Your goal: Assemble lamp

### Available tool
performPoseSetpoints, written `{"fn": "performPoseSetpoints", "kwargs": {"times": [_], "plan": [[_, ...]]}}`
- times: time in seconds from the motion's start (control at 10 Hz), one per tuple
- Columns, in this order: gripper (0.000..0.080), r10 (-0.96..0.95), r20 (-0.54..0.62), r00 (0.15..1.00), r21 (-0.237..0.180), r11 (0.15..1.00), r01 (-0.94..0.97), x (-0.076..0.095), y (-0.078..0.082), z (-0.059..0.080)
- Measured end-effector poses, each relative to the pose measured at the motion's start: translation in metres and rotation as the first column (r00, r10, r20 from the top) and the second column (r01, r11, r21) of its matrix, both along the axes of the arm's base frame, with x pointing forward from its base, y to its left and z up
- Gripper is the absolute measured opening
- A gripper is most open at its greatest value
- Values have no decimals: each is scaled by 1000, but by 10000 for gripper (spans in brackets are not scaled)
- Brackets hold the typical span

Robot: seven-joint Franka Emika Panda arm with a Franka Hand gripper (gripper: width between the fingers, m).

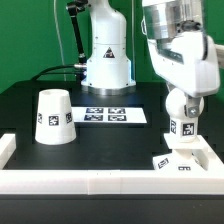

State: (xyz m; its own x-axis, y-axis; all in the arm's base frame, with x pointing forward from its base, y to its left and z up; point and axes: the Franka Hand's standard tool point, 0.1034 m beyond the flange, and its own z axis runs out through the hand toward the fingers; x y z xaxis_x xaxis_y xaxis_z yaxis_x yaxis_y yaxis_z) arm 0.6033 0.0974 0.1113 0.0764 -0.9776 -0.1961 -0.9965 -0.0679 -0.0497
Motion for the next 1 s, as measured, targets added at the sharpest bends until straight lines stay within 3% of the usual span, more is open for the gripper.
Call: {"fn": "performPoseSetpoints", "kwargs": {"times": [0.2, 0.3, 0.4, 0.6, 0.8, 1.0], "plan": [[579, -60, -10, 998, 7, 998, 60, 0, 1, 0], [629, -58, -10, 998, 6, 998, 58, 0, 2, 0], [683, 6, 3, 1000, 4, 1000, -6, 0, 2, 0], [696, 154, 29, 988, -8, 988, -154, -1, 7, 0], [699, 424, 76, 902, -41, 906, -422, -2, 8, 0], [699, 541, 96, 835, -57, 841, -538, -2, 7, -1]]}}
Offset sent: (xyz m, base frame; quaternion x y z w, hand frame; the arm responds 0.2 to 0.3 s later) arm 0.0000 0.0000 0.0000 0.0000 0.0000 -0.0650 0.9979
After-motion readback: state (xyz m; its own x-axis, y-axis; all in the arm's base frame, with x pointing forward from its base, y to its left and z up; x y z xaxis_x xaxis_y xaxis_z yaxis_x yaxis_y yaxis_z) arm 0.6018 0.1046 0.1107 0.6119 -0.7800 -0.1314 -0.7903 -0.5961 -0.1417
